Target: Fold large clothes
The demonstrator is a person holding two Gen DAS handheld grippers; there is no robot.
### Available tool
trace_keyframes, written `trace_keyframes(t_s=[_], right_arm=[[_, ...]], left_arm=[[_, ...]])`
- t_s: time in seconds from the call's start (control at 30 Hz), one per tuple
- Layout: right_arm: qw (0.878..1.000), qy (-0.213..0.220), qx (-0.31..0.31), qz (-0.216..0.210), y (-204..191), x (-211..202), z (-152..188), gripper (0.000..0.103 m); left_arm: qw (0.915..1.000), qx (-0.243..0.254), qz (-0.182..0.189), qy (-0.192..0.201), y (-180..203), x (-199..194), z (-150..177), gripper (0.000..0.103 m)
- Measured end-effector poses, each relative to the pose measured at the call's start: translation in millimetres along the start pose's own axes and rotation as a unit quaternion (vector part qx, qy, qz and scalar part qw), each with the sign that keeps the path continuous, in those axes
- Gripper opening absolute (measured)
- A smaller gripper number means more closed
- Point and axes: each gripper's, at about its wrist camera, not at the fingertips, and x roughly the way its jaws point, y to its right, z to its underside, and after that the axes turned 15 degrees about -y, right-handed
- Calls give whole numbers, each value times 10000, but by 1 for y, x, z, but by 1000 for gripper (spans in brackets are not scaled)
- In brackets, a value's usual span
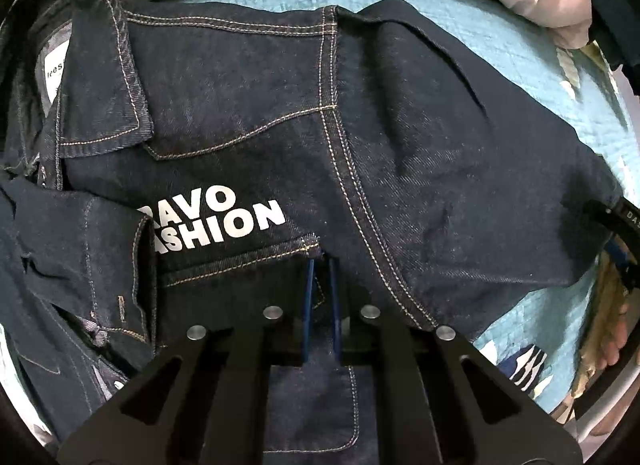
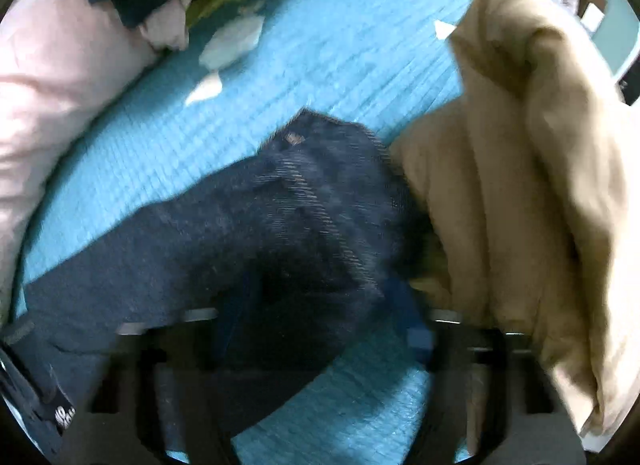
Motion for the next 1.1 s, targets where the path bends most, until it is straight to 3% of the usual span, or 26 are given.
trace_keyframes(t_s=[0.13,0.2,0.33,0.73,0.8,1.1], right_arm=[[9986,-22,159,-502,4,-10,-1,15],[9984,68,101,-551,1,-19,0,11],[9969,447,-136,-638,-8,-42,7,10],[9903,832,-214,-1094,-6,-98,31,10],[9863,1047,-295,-1243,-9,-118,39,10],[9680,1708,-932,-1585,-46,-185,85,10]], left_arm=[[10000,39,-48,44,8,1,4,7],[10000,18,-24,46,10,3,5,7],[10000,42,-28,16,11,1,7,7],[10000,45,-67,-38,8,-7,4,6],[10000,52,24,-30,7,-14,3,2],[9991,236,243,274,-14,-60,27,1]])
